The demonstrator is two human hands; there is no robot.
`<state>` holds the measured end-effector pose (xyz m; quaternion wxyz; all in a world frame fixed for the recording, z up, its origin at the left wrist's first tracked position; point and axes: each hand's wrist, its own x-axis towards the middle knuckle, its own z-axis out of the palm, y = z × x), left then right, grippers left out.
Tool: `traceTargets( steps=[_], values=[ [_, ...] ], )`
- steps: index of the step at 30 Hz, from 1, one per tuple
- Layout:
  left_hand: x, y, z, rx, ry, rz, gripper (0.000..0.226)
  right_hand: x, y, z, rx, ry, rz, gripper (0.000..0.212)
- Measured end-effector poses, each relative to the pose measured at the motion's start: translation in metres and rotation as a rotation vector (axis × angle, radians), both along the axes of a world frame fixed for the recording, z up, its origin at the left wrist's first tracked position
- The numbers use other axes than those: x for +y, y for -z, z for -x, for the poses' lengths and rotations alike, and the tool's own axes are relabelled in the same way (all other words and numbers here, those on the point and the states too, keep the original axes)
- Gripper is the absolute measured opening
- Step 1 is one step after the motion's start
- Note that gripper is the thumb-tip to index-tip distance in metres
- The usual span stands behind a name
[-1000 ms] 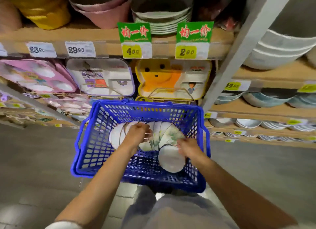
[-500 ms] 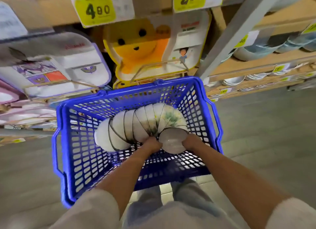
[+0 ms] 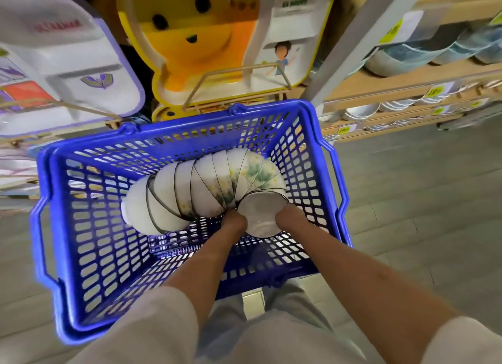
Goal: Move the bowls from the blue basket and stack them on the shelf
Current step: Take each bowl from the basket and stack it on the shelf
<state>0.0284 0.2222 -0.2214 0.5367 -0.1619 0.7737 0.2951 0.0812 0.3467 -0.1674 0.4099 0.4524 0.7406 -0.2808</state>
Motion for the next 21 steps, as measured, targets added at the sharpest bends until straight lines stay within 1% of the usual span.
traceTargets(
  steps=[2,5,7,10,13,17,19,21],
  values=[
    [0.0,-0.013,-0.001,0.001,0.016,-0.001,0.033,0.001,-0.006,0.001,0.011,0.04,0.003,0.04],
    [-0.003,-0.033,-0.001,-0.036,-0.027,-0.049,0.035,0.001,-0.015,0.001,0.075,0.12,0.073,0.041],
    [-0.003,-0.045,-0.001,-0.029,-0.013,-0.061,0.037,0.002,-0.023,-0.001,0.093,0.137,0.106,0.042],
    [-0.006,-0.063,-0.001,-0.045,0.037,-0.069,0.04,0.004,-0.036,-0.006,0.128,0.178,0.118,0.043],
    [-0.012,-0.085,0.002,-0.084,0.013,-0.096,0.038,0.005,-0.05,-0.014,0.193,0.218,0.111,0.045],
    [-0.018,-0.12,0.012,-0.089,-0.044,-0.162,0.039,0.009,-0.073,-0.017,0.369,0.294,0.118,0.04],
    [-0.02,-0.142,0.019,-0.102,-0.111,-0.213,0.038,0.012,-0.088,-0.014,0.483,0.334,0.153,0.039],
    [-0.022,-0.166,0.025,-0.115,-0.171,-0.292,0.039,0.014,-0.106,-0.01,0.576,0.37,0.212,0.042]
  ],
)
